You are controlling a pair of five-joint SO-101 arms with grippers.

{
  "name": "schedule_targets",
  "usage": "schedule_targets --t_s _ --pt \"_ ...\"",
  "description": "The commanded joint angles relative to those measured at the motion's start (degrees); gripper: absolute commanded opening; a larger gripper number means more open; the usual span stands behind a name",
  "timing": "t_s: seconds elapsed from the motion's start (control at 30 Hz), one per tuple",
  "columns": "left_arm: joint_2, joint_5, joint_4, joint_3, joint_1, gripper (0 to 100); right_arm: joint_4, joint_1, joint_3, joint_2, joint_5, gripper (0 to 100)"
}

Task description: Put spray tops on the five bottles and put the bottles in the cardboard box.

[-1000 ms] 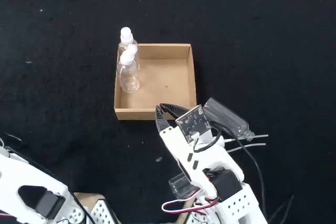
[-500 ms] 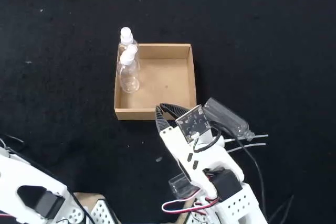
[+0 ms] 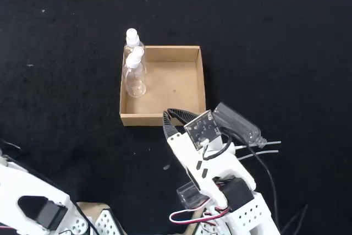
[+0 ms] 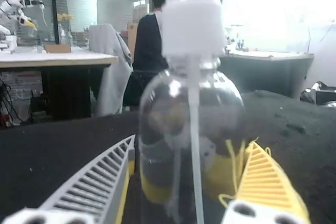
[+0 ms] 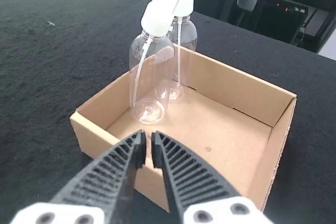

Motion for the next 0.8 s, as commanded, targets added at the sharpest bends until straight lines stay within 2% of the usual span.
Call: schedule_targets --t_s 0.0,0.17,0.6,0.77 --pt "-10.0 -0.1 -1.2 3.2 -0.9 24 -0.1 1.1 -0.5 -6.5 0.0 1.1" --pt "-16.4 -0.4 -1.1 8.8 0.0 24 -0.1 1.1 -0.6 -6.5 0.0 1.1" --pt "-17.7 -0.5 -1.1 10.9 -1.0 24 0.3 1.1 -0.7 -6.5 0.0 1.1" --pt "-25.5 -0.5 -1.1 19.8 -0.7 24 0.1 1.1 -0.7 -6.5 0.0 1.1"
